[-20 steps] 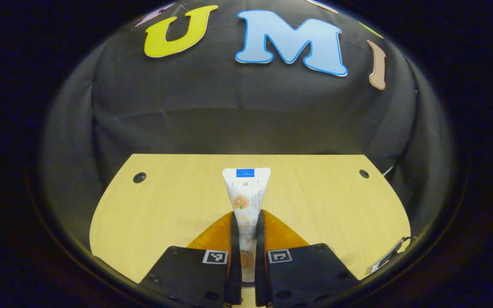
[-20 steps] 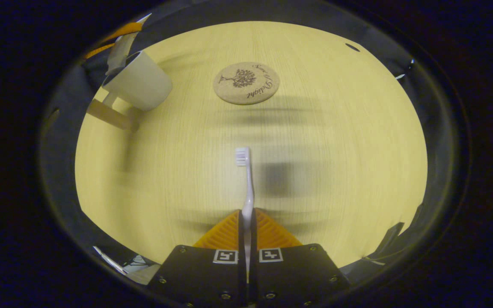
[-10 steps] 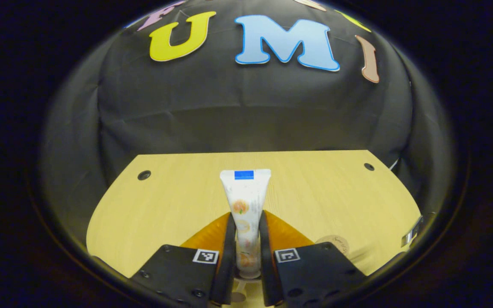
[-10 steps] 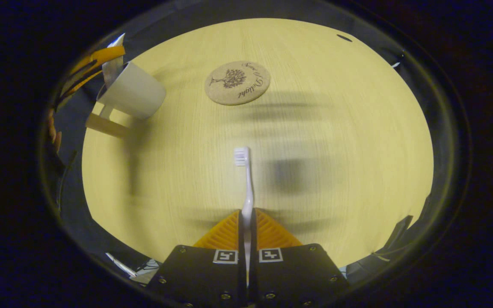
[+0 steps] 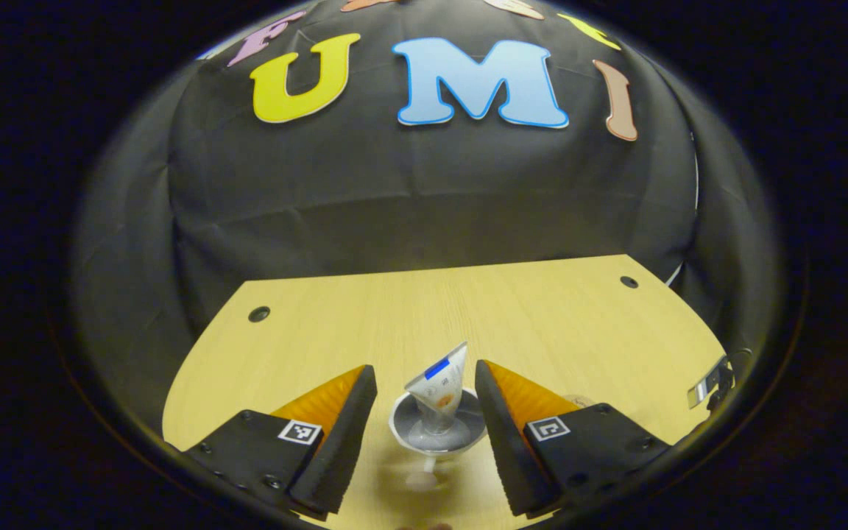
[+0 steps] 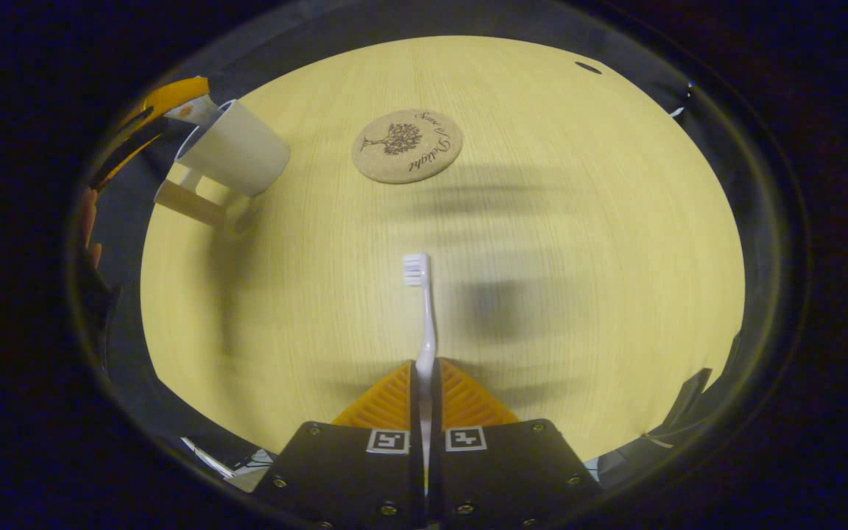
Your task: Put the toothbrush and toothpaste on the desktop into the cup, then pick up the cup and place it on the coaster on the desktop.
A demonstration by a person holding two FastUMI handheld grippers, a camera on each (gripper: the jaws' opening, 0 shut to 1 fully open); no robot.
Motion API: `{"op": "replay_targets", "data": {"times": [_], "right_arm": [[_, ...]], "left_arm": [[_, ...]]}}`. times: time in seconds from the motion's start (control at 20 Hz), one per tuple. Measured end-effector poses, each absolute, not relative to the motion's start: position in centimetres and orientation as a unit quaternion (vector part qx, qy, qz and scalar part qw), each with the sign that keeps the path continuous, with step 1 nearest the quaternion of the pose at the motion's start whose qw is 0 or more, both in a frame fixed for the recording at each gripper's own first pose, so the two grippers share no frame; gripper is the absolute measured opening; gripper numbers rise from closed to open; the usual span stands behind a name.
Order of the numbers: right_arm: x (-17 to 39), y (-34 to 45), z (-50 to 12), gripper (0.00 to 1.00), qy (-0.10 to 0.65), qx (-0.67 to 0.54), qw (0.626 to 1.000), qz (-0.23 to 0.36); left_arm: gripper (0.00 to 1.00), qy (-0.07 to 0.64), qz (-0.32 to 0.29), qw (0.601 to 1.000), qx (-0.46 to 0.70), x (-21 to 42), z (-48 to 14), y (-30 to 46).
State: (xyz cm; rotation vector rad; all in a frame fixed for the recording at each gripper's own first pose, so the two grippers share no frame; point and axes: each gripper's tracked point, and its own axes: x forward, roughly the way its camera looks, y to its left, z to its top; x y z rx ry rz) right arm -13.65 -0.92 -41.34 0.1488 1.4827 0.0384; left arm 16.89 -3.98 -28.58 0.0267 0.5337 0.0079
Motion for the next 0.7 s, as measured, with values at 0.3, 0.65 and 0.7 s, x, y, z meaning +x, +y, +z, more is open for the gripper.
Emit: {"op": "replay_targets", "data": {"times": [0.3, 0.65, 0.7], "right_arm": [[-13.4, -0.6, -41.2, 0.02, 0.671, 0.096, 0.735, 0.000], [-9.1, 0.9, -38.2, 0.02, 0.633, 0.130, 0.763, -0.001], [-8.0, 1.2, -37.6, 0.02, 0.624, 0.135, 0.770, 0.000]], "left_arm": [[0.86, 0.236, 0.006, 0.971, 0.024, 13.8, -24.6, -2.4], [0.86, 0.243, 0.050, 0.969, 0.015, 9.5, -24.5, 3.7], [0.86, 0.247, 0.057, 0.967, 0.013, 9.0, -24.8, 4.8]]}}
